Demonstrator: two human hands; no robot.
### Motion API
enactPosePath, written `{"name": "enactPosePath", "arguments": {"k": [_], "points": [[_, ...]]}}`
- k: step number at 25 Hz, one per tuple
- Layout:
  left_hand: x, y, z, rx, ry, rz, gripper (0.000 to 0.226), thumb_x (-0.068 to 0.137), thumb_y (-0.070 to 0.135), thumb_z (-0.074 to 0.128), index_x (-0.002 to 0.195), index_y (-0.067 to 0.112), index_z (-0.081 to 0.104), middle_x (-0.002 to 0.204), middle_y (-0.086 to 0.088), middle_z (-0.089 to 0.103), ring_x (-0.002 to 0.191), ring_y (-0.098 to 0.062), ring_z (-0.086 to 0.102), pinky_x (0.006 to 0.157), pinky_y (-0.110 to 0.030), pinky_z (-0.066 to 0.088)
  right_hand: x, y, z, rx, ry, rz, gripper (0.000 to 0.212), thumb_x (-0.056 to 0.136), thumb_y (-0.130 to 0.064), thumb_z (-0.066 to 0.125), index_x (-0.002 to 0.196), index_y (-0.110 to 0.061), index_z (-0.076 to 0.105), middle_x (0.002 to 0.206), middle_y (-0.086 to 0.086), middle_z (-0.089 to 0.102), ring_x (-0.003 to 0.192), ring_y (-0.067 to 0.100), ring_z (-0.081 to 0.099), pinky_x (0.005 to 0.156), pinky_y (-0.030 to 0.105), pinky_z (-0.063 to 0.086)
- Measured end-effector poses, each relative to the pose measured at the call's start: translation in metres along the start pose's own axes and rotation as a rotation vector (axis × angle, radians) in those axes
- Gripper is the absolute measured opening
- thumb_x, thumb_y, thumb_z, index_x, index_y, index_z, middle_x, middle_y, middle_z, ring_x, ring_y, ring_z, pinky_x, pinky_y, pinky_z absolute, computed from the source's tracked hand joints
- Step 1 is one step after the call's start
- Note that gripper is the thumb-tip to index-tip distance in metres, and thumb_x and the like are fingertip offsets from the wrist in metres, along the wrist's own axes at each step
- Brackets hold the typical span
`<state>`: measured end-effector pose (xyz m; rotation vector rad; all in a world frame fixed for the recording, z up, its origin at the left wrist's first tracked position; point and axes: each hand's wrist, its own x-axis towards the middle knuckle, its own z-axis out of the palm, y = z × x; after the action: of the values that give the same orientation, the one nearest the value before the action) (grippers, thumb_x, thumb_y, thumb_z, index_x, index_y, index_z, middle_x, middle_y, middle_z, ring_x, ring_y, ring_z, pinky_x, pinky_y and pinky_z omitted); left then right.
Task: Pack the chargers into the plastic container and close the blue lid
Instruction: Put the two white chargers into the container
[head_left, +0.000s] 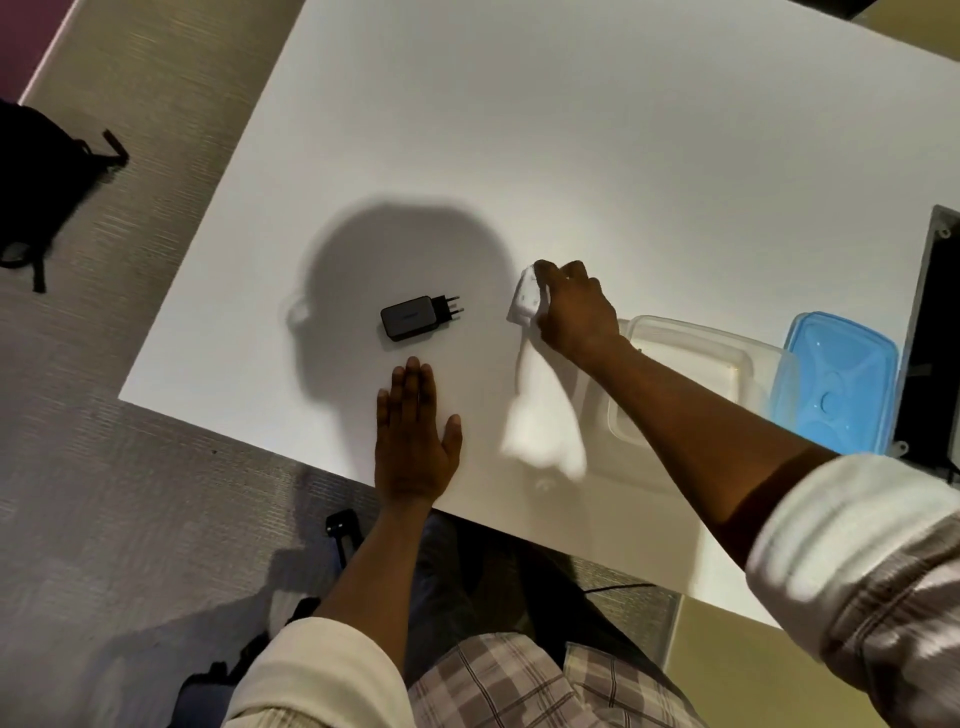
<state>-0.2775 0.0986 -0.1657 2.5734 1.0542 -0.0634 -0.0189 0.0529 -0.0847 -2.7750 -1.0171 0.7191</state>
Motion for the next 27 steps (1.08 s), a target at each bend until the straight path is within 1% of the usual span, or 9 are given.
{"name": "enactPosePath", "arguments": {"k": [3,5,8,10,13,18,21,24,27], "points": [[0.0,0.0,0.001,0.005,0.005,-0.004,0.073,0.097,0.044,0.035,0.159,0.01,0.014,0.168,-0.009,0.011,0.156,-0.026,0.009,0.127,-0.046,0.014,-0.004,0.005,-0.004,-0.017,0.033,-0.196,0.06,0.077,-0.004,0.053,0.134,-0.022,0.053,0.149,0.015,0.039,0.12,0.043,0.047,0.086,0.047,0.048],[0.0,0.0,0.002,0.006,0.008,-0.006,0.074,0.097,0.043,0.035,0.159,0.009,0.014,0.168,-0.009,0.012,0.156,-0.026,0.01,0.127,-0.046,0.014,-0.008,0.009,-0.004,-0.006,0.114,-0.261,0.056,0.075,-0.007,0.055,0.13,-0.021,0.059,0.15,0.014,0.039,0.12,0.042,0.048,0.087,0.046,0.048],[0.0,0.0,0.001,0.012,0.002,-0.003,0.074,0.097,0.044,0.035,0.159,0.009,0.013,0.168,-0.009,0.012,0.156,-0.026,0.011,0.127,-0.045,0.013,-0.015,0.003,0.005,0.082,0.224,0.022,0.054,0.082,-0.023,0.062,0.134,-0.018,0.048,0.14,0.015,0.042,0.113,0.043,0.052,0.083,0.047,0.051],[0.0,0.0,0.001,0.011,-0.006,-0.01,0.074,0.097,0.044,0.035,0.159,0.01,0.013,0.168,-0.009,0.011,0.156,-0.026,0.01,0.127,-0.045,0.013,-0.017,-0.01,0.012,0.188,0.165,0.239,0.065,0.086,-0.044,0.061,0.14,-0.018,0.035,0.136,0.017,0.036,0.108,0.047,0.054,0.081,0.047,0.049],[0.0,0.0,0.0,0.012,-0.005,-0.01,0.074,0.097,0.043,0.035,0.159,0.009,0.014,0.168,-0.009,0.012,0.156,-0.026,0.01,0.127,-0.046,0.014,-0.014,-0.025,0.018,0.329,0.094,0.286,0.076,0.086,-0.056,0.058,0.147,-0.025,0.024,0.14,0.019,0.028,0.103,0.05,0.058,0.083,0.048,0.05],[0.0,0.001,0.0,0.012,-0.008,-0.007,0.073,0.098,0.043,0.035,0.159,0.009,0.015,0.168,-0.009,0.013,0.156,-0.027,0.011,0.127,-0.046,0.014,-0.002,-0.024,0.02,0.302,0.128,0.154,0.058,0.084,-0.04,0.064,0.135,-0.022,0.04,0.137,0.017,0.031,0.096,0.048,0.059,0.075,0.037,0.043],[-0.001,0.001,-0.002,0.005,0.0,-0.01,0.072,0.097,0.042,0.037,0.158,0.008,0.017,0.167,-0.01,0.015,0.155,-0.027,0.013,0.127,-0.046,0.016,0.0,-0.023,0.018,0.274,0.098,0.087,0.058,0.083,-0.026,0.063,0.137,-0.02,0.044,0.143,0.019,0.029,0.105,0.047,0.057,0.084,0.039,0.048],[0.0,0.001,-0.002,0.006,-0.004,-0.007,0.073,0.097,0.043,0.036,0.158,0.008,0.016,0.167,-0.01,0.015,0.155,-0.027,0.012,0.127,-0.045,0.014,-0.006,-0.028,0.017,0.236,0.041,0.019,0.064,0.084,-0.01,0.059,0.145,-0.021,0.043,0.158,0.021,0.013,0.12,0.045,0.05,0.099,0.039,0.045],[0.0,0.001,-0.002,0.004,-0.01,-0.016,0.073,0.097,0.043,0.036,0.158,0.009,0.016,0.168,-0.009,0.013,0.156,-0.026,0.01,0.127,-0.045,0.012,-0.014,-0.03,0.017,0.191,0.035,0.057,0.072,0.086,-0.005,0.058,0.151,-0.024,0.033,0.158,0.021,0.012,0.119,0.045,0.049,0.096,0.041,0.047]]}}
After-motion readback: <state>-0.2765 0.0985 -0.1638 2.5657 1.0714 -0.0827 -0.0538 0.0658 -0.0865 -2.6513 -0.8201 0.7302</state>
